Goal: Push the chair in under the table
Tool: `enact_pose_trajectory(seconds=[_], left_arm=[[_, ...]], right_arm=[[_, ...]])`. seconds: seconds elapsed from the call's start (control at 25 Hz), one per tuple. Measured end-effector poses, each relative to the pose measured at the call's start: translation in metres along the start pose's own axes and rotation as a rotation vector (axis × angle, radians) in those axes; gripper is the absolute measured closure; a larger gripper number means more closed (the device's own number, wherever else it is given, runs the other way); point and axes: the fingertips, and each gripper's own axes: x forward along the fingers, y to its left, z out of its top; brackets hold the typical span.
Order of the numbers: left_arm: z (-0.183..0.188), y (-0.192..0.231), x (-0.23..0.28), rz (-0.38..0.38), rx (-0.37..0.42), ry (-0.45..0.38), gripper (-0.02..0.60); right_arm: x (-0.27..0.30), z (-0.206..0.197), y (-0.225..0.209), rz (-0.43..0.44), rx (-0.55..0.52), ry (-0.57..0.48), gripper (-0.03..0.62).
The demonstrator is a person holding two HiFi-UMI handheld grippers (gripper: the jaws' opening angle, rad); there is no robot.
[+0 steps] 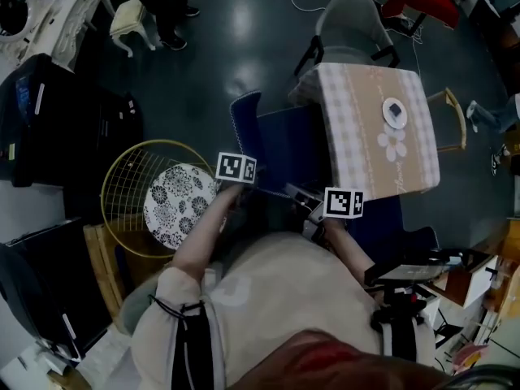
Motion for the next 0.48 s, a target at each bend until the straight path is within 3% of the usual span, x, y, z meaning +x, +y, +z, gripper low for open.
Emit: enact_pose_trajectory(seconds=[0.16,0.36,0.48], left_arm=[[-0.005,-0.002,0.004,0.095,0.103,0.021,0.308],[-0.003,0.005,0.004,0.125,0.020,-0.008,0.308],[-0.007,0.005,0.001,0.160,0.024,0.004,0.308]], right_arm=[[-0.013,-0.008,-0.007,0.018,0.026,0.004,0.582],[-0.035,-0.007,-0.014,0.038,0.014,-0.009,0.582],[-0.055,-0.004,-0.023,0.039,0.049,-0.048,0.582]])
